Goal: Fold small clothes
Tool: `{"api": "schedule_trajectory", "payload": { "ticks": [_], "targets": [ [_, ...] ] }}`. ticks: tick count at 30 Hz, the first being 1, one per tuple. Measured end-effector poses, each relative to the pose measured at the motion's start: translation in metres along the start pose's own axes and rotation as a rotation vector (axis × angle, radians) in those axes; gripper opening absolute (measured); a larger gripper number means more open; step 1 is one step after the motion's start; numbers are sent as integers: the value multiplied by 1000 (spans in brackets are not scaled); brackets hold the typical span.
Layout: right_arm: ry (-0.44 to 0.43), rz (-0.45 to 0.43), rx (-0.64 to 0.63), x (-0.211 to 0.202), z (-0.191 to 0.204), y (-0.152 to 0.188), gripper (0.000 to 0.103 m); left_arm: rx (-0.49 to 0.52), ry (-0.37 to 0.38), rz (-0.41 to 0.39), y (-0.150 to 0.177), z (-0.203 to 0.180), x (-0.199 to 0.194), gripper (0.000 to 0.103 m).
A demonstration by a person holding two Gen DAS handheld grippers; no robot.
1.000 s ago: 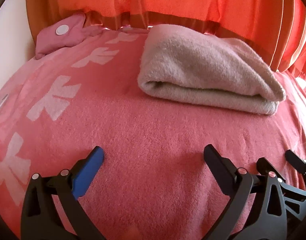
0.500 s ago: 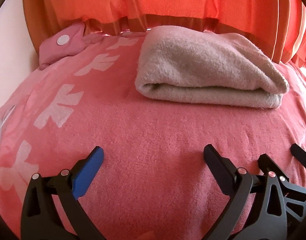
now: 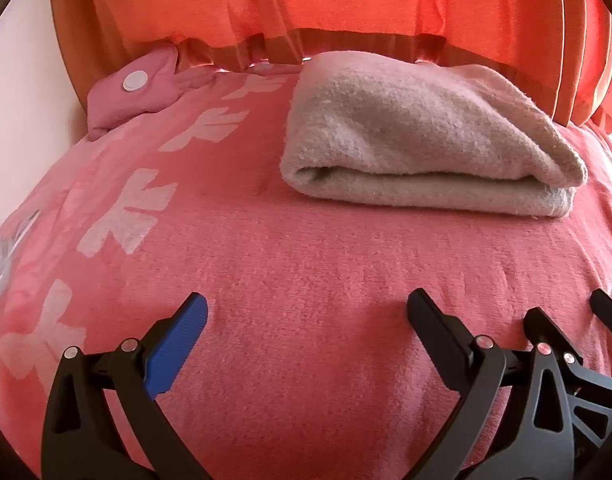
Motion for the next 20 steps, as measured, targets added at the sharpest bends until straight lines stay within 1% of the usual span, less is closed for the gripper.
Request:
{"api": "schedule_trajectory", "payload": {
  "ticks": [2, 7, 20],
  "targets": [
    [7, -2, -1, 0, 1, 0, 87, -1, -16, -6, 0, 0, -1, 98],
    [16, -8, -1, -1, 2, 0, 87, -10, -23, -6, 1, 2, -2, 98],
    [39, -10, 4, -2, 8, 2, 86, -3, -21, 10, 2, 3, 0, 96]
  ]
}}
Point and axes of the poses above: each gripper's, at about its wrist camera, not at the fingertips, and x roughly the way its jaws point, z to its left, y to its underside, the point moved 4 cm from there along x, roughly the way its jaws point, and after that the axes turned 14 degrees about z, right-handed, at the moved point
